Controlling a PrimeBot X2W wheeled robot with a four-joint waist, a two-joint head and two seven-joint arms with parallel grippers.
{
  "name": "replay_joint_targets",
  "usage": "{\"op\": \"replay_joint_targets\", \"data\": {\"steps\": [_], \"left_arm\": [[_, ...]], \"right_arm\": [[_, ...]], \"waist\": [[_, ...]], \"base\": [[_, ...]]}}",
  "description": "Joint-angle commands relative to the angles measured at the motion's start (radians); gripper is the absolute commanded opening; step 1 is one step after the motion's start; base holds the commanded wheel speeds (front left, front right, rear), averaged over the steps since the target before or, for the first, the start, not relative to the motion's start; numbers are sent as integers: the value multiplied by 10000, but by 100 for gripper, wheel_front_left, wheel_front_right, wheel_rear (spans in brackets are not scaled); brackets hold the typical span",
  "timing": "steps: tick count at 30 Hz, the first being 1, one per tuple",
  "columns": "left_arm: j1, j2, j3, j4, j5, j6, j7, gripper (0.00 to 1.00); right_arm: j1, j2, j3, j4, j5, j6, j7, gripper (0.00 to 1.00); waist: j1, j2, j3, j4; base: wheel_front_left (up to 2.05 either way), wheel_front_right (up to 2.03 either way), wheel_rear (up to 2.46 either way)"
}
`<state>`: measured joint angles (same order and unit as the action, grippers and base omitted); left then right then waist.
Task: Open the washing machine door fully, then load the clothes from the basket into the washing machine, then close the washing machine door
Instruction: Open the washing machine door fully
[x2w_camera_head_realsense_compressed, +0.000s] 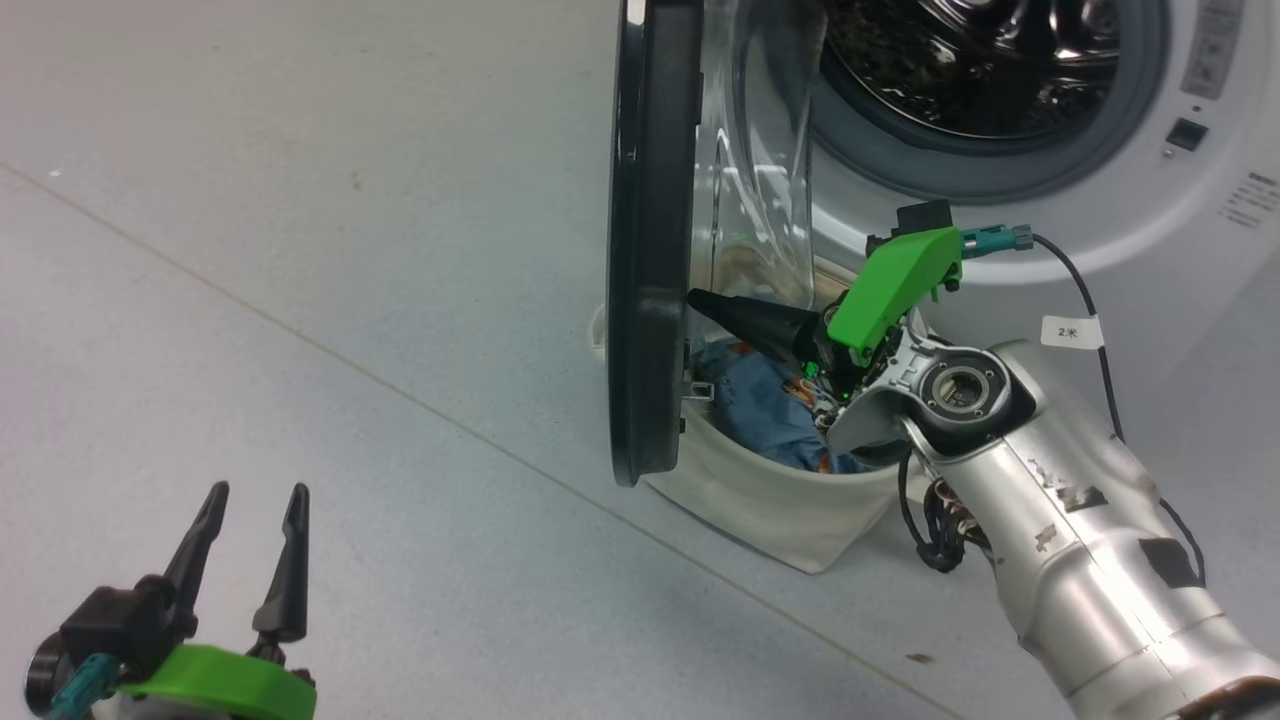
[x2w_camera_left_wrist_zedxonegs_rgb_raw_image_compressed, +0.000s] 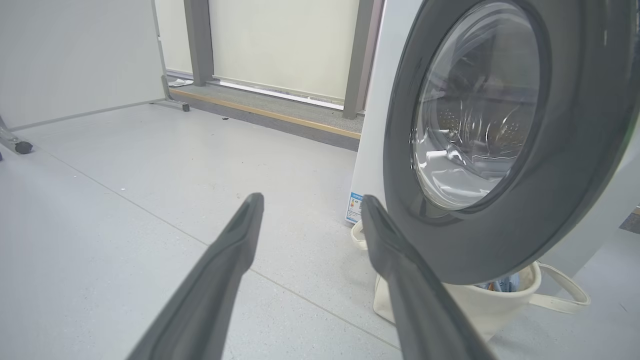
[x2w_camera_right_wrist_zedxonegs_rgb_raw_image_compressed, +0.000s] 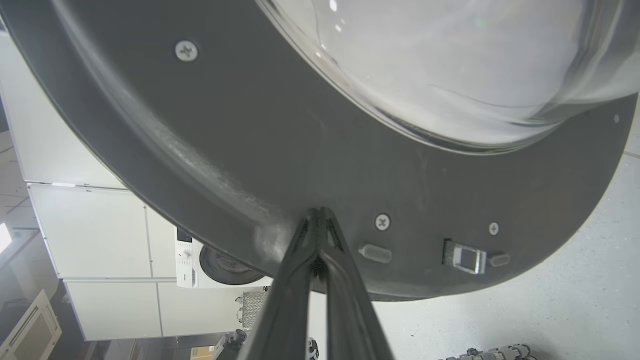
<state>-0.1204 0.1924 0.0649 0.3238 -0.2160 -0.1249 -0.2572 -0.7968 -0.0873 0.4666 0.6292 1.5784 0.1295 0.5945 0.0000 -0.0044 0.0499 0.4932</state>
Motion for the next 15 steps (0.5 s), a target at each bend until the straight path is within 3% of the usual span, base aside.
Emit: {"op": "replay_joint_targets", "data": {"steps": [1, 15], "left_arm": [[-278, 317, 306, -280, -33, -58, -46, 100], [345, 132, 1430, -938, 16, 22, -46, 100]], "right_arm": [[-229, 284, 53, -311, 82, 12, -111, 0], [-698, 368, 1148, -275, 1236, 12, -719, 0]], "waist": [[0, 0, -83, 226], [0, 0, 167, 503]], "base": [[0, 0, 0], [0, 0, 0]]}}
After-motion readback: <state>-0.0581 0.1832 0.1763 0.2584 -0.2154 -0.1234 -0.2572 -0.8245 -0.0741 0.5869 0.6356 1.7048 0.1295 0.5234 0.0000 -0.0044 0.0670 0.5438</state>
